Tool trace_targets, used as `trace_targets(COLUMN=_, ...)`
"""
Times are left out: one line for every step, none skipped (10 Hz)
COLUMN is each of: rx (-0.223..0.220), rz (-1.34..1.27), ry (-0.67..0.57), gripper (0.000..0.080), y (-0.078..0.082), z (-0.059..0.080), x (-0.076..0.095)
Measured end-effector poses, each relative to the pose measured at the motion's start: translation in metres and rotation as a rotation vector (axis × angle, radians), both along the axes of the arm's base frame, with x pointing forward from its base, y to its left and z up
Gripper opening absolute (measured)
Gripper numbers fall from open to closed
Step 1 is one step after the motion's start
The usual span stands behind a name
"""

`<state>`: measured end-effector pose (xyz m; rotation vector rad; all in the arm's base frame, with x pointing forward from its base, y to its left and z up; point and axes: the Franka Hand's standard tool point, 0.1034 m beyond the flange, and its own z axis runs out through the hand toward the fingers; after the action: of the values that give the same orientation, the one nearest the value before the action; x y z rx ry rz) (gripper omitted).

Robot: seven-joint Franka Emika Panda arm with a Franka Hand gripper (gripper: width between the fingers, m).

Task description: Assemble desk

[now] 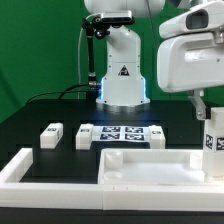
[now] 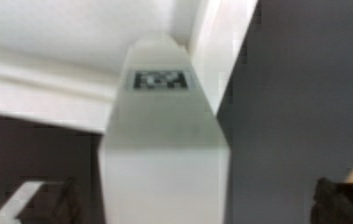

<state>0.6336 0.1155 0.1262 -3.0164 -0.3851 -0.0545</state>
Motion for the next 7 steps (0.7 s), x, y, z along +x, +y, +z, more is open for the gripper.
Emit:
trace_targets(rx=-0.005, rz=-0.013, ry=0.045, gripper=0.0649, y=-0.0053, z=-0.005, x=0.006)
trace_targets(rx=-0.004, rz=-0.021, ry=0.036, gripper=0.0649, y=-0.0053, z=-0.0087, x=0.0056)
trace_targets(rx=-0.003, rz=-0.028, ry=0.037, gripper=0.0649, y=-0.0048, z=-0.0089, x=0.0053)
trace_targets(rx=-0.003, rz=-0.032, ry=0.037, gripper=0.0521, y=-0.0049, z=-0.0091, x=0.0052)
trace_targets(rx=-0.002, rz=-0.065, ry=0.041, gripper=0.0521, y=-0.0045, z=-0.0091, x=0.0052)
trace_targets(rx=0.0, rz=-0.13, ry=0.048, gripper=0.0346, y=-0.0042, z=-0.0091, x=0.0052)
trace_targets(rx=-0.001, rz=-0.219, ry=0.056, gripper=0.029, y=-0.0062, z=-0.0093, x=0.0054)
